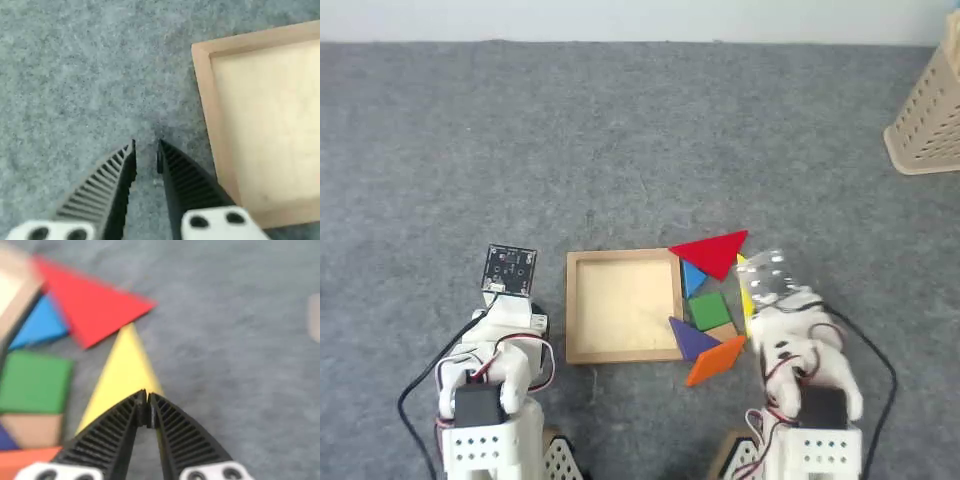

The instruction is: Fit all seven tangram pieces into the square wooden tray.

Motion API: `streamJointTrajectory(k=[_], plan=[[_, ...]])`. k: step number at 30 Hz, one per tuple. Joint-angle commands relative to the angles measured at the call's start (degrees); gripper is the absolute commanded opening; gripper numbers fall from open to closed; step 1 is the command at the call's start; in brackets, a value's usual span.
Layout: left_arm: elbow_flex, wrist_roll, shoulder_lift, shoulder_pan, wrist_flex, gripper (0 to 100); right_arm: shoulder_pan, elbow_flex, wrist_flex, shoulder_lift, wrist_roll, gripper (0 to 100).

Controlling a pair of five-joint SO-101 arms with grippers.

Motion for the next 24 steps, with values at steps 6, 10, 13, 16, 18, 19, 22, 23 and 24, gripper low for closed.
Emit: streamJointTrajectory(k=[6,10,13,16,18,19,22,23,24], plan=[[-0.48,0.44,-1.23,0.18,0.00,7,3.56,-12.57,1.54,7.34,0.53,1.1],[-0.48,0.44,-1.23,0.18,0.00,7,1.27,-19.08,1.63,22.99,0.35,9.6],[-0.48,0.44,-1.23,0.18,0.00,7,-2.59,-26.37,4.00,36.88,0.26,17.0],[-0.48,0.44,-1.23,0.18,0.00,7,-6.99,-33.76,5.23,50.15,-1.85,19.7],[-0.48,0.44,-1.23,0.18,0.00,7,-9.71,-38.59,5.05,58.42,-4.66,21.4],[-0.48,0.44,-1.23,0.18,0.00,7,-10.86,-40.88,5.23,62.20,-5.54,22.8],[-0.48,0.44,-1.23,0.18,0.00,7,-12.18,-46.33,5.05,72.13,-8.00,27.7],[-0.48,0.44,-1.23,0.18,0.00,7,-12.18,-47.91,4.97,75.03,-8.70,29.2],[-0.48,0.44,-1.23,0.18,0.00,7,-12.09,-49.32,4.97,77.76,-9.32,30.7]])
